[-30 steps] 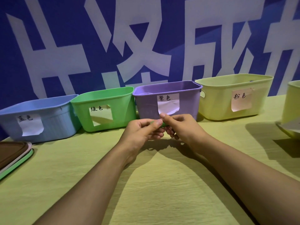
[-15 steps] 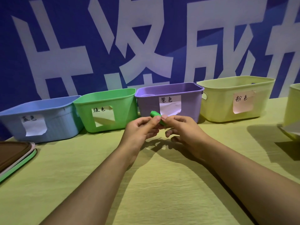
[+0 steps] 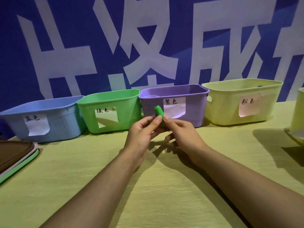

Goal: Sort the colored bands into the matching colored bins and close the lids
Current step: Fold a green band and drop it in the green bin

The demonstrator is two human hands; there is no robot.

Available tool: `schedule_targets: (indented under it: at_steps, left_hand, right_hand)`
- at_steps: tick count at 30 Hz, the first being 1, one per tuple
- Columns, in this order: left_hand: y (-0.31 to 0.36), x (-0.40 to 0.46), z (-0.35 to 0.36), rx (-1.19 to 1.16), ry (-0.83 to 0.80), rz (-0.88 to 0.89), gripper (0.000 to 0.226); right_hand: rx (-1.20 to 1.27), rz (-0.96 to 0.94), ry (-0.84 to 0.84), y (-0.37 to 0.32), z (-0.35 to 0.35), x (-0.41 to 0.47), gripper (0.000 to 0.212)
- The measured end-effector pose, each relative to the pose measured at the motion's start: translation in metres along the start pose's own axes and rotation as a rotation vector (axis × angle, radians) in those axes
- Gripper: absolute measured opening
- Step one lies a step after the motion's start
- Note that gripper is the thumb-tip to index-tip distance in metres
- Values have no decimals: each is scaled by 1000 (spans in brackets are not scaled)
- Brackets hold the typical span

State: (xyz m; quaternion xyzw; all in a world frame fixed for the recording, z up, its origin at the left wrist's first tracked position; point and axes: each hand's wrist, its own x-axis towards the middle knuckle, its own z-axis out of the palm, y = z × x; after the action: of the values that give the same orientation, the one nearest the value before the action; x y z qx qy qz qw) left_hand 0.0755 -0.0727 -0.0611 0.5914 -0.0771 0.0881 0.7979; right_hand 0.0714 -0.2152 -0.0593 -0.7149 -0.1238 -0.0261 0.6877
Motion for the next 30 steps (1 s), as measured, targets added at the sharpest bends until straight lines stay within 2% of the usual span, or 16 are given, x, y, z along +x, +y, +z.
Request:
schedule_targets:
  at_steps: [2, 3, 6, 11, 13, 19, 23, 30]
  left_hand:
    - [1, 2, -2, 50, 61, 37, 22]
    - [2, 4, -4, 87, 95, 63, 19]
    - [1, 5, -11, 236, 200, 153, 10]
    - [21, 18, -21, 550, 486, 304, 27]
    - [41, 32, -24, 627, 542, 338, 27]
    - [99, 84, -39, 986, 451, 328, 33]
    - [114, 116, -47, 1238, 354, 154, 36]
    - [97, 150, -53, 1373, 333, -26, 35]
  right_hand:
    - [-377, -159, 143, 4, -1, 3, 39]
    - [-485, -213, 190, 6, -2, 4, 39]
    - [-616, -321, 212, 7, -4, 5, 42]
    - [-789, -395, 180, 4, -5, 0, 46]
    - [-824, -400, 178, 4, -4, -1, 46]
    - [-857, -407, 162, 7, -1, 2, 43]
    - [-854, -393, 161, 13, -1, 7, 41]
    - [-836, -381, 154, 19, -2, 14, 37]
